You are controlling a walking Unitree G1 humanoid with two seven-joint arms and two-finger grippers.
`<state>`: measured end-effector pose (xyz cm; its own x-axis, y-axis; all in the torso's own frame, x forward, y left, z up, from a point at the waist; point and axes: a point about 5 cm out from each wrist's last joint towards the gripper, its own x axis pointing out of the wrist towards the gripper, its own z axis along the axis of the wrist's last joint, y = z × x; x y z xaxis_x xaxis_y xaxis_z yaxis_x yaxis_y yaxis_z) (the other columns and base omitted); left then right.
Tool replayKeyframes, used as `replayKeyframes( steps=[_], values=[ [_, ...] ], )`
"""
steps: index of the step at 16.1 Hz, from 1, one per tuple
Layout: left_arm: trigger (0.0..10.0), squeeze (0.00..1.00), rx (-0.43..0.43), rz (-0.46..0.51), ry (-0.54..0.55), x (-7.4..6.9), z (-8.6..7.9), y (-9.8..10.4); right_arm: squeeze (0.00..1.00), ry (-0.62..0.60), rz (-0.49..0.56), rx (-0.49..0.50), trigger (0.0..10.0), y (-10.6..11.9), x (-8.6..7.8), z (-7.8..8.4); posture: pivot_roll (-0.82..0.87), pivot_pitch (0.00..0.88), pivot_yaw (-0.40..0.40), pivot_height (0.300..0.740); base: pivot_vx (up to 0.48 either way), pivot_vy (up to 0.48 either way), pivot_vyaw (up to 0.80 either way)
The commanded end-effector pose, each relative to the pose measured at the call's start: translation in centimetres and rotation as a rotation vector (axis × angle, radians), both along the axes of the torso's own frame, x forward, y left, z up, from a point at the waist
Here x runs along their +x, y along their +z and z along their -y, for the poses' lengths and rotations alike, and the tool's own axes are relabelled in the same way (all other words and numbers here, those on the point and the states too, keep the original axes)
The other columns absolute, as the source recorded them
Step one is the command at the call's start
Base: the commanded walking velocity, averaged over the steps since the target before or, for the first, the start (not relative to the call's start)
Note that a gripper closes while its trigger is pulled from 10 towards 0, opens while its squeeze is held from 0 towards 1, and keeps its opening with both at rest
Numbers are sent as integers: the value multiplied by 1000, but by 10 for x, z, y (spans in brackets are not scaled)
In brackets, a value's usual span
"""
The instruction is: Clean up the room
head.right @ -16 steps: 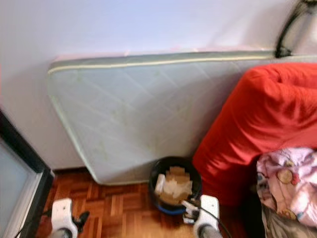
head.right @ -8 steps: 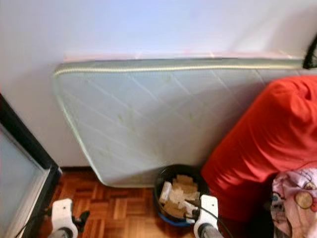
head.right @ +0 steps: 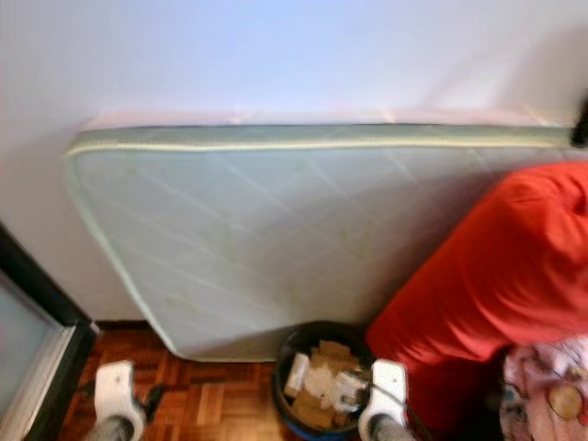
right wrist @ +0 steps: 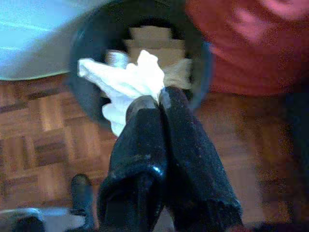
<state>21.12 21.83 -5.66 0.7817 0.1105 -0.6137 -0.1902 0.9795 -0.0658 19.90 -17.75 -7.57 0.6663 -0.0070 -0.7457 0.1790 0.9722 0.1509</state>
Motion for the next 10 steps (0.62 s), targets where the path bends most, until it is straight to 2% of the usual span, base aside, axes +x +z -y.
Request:
replayKeyframes(
  steps=[1,7,10],
  values=[
    [10000,0,6,-8,-18,-4,-2,-2,0,-9,17,9,10000,3,6,-2,84,56,-47,736,266,0,0],
    [10000,0,6,61,-31,14,1,10,0,36,72,38,10000,10,19,-11,80,58,-46,736,271,0,0],
    [10000,0,13,95,-30,19,2,14,0,73,105,50,10000,14,25,-16,75,59,-47,736,0,0,0]
  ],
)
